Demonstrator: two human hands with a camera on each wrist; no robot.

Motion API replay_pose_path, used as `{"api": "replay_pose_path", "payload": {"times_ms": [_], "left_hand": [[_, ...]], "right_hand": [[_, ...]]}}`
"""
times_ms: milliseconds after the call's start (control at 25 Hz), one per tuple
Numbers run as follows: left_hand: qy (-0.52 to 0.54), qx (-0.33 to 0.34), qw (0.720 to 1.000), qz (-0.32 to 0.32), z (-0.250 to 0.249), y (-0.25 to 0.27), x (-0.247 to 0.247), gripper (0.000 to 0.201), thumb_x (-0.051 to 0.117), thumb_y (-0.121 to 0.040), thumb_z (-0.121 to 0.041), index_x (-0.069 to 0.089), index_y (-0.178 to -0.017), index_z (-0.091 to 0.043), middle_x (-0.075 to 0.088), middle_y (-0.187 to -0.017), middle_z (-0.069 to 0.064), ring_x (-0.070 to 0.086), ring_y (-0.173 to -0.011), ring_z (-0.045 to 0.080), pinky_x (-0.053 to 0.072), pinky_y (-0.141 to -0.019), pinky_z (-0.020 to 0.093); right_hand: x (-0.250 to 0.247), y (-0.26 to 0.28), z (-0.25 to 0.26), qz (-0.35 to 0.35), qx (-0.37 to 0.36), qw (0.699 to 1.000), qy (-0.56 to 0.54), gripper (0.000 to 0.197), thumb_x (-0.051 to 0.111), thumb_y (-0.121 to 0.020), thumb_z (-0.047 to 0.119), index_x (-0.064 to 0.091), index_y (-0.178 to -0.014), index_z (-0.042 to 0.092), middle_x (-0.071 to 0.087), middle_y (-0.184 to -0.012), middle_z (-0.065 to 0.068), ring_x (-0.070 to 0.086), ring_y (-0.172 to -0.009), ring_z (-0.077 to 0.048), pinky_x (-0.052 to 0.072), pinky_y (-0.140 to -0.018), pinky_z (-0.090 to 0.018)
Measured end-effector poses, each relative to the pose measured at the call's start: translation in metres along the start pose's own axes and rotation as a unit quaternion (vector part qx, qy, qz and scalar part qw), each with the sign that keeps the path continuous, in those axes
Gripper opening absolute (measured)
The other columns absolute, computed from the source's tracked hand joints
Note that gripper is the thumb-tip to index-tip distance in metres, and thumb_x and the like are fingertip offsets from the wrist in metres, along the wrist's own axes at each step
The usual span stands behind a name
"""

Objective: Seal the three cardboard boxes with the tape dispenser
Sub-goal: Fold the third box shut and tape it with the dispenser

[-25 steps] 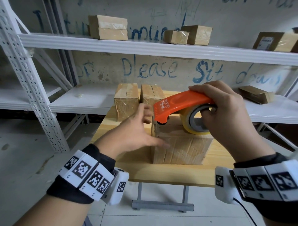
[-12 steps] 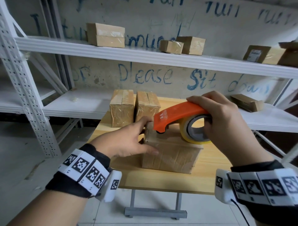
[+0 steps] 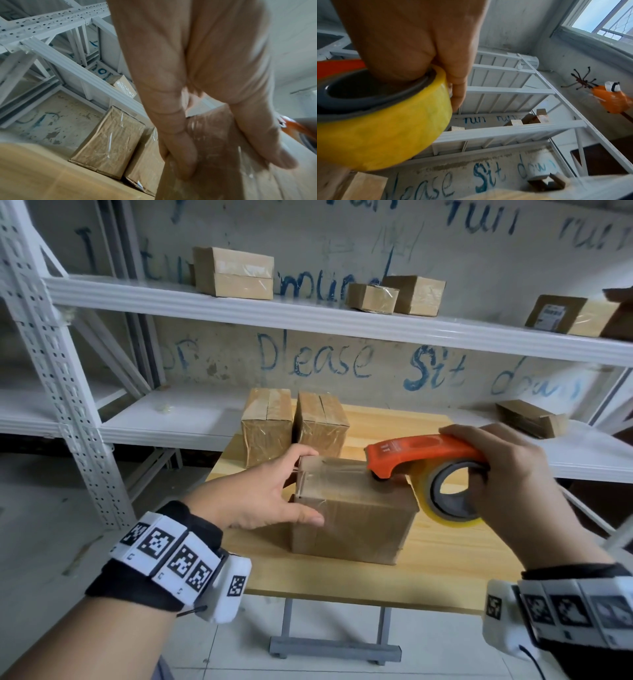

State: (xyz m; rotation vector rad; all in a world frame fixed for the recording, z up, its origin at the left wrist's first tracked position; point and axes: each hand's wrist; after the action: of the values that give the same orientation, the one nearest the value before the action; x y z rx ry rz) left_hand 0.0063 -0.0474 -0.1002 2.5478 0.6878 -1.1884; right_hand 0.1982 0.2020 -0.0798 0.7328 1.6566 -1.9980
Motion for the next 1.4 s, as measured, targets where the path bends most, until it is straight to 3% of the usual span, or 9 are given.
{"api": "replay_pose_path", "payload": {"times_ms": [160,360,520,640,800,1120,1320,1400], "left_hand": [[0.023,-0.009,1.000,-0.005,0.006,0.003,-0.003,0.089,0.083,-0.076,-0.048,0.025,-0.142,-0.046,0.051,-0.135,-0.021,0.048,-0.125,0.003,0.036,-0.096,0.021],[0.023,-0.010,1.000,-0.010,0.006,0.005,-0.004,0.087,0.083,-0.076,-0.047,0.026,-0.142,-0.045,0.050,-0.135,-0.019,0.046,-0.126,0.004,0.034,-0.094,0.020],[0.018,-0.018,1.000,-0.006,0.004,0.007,-0.004,0.087,0.083,-0.075,-0.048,0.025,-0.141,-0.045,0.049,-0.136,-0.018,0.046,-0.127,0.005,0.034,-0.096,0.024],[0.003,-0.019,1.000,-0.002,0.003,0.007,-0.004,0.089,0.083,-0.073,-0.051,0.025,-0.140,-0.044,0.048,-0.136,-0.016,0.045,-0.127,0.007,0.035,-0.096,0.026],[-0.004,-0.024,1.000,-0.006,0.004,0.005,-0.005,0.091,0.082,-0.072,-0.053,0.024,-0.141,-0.043,0.047,-0.138,-0.013,0.044,-0.128,0.009,0.035,-0.099,0.028],[-0.014,-0.030,0.999,0.001,0.001,0.005,-0.003,0.088,0.080,-0.072,-0.055,0.024,-0.138,-0.042,0.046,-0.136,-0.014,0.044,-0.127,0.008,0.034,-0.096,0.027],[-0.027,-0.036,0.999,0.007,0.000,0.005,-0.002,0.086,0.080,-0.073,-0.053,0.024,-0.137,-0.042,0.048,-0.130,-0.015,0.047,-0.120,0.007,0.036,-0.083,0.016],[-0.027,-0.036,0.999,0.008,-0.002,0.006,-0.003,0.087,0.080,-0.072,-0.054,0.023,-0.137,-0.042,0.051,-0.130,-0.015,0.052,-0.117,0.010,0.039,-0.086,0.014]], "right_hand": [[0.014,0.013,-0.001,-0.004,0.064,0.998,-0.017,0.070,0.055,-0.061,-0.024,0.067,-0.122,0.010,0.061,-0.100,-0.007,0.060,-0.087,-0.027,0.053,-0.077,-0.040],[0.017,0.020,0.002,-0.029,0.073,0.997,0.012,0.060,0.059,-0.061,-0.020,0.067,-0.115,0.005,0.063,-0.098,-0.008,0.061,-0.082,-0.031,0.051,-0.072,-0.037],[0.016,0.026,0.005,-0.028,0.123,0.991,0.053,0.053,0.064,-0.060,-0.013,0.069,-0.109,0.006,0.064,-0.092,-0.008,0.058,-0.076,-0.033,0.037,-0.067,-0.029],[0.015,0.028,0.007,-0.018,0.149,0.987,0.065,0.049,0.067,-0.059,-0.010,0.068,-0.105,0.005,0.064,-0.089,-0.010,0.057,-0.075,-0.034,0.032,-0.065,-0.028],[0.014,0.028,0.006,0.001,0.168,0.983,0.073,0.042,0.067,-0.060,-0.008,0.065,-0.100,0.004,0.063,-0.085,-0.010,0.042,-0.069,-0.024,0.026,-0.063,-0.030],[0.012,0.031,0.002,0.037,0.189,0.978,0.084,0.037,0.067,-0.064,-0.005,0.062,-0.099,0.007,0.061,-0.082,-0.010,0.041,-0.069,-0.024,0.029,-0.063,-0.032],[0.008,0.031,0.000,0.032,0.208,0.974,0.080,0.033,0.068,-0.066,-0.001,0.063,-0.096,0.012,0.055,-0.074,-0.002,0.037,-0.065,-0.024,0.022,-0.060,-0.031],[0.008,0.031,0.001,0.027,0.208,0.974,0.085,0.032,0.068,-0.066,-0.002,0.062,-0.095,0.011,0.052,-0.072,-0.001,0.035,-0.063,-0.024,0.021,-0.059,-0.032]]}}
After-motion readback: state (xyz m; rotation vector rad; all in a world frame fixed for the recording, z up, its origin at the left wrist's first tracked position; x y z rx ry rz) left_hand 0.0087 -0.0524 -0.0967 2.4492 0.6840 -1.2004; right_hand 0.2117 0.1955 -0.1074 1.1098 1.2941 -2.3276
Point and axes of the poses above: each hand's wrist, its own y-axis away from the middle knuckle, its own x-axis out of the palm, z = x × y
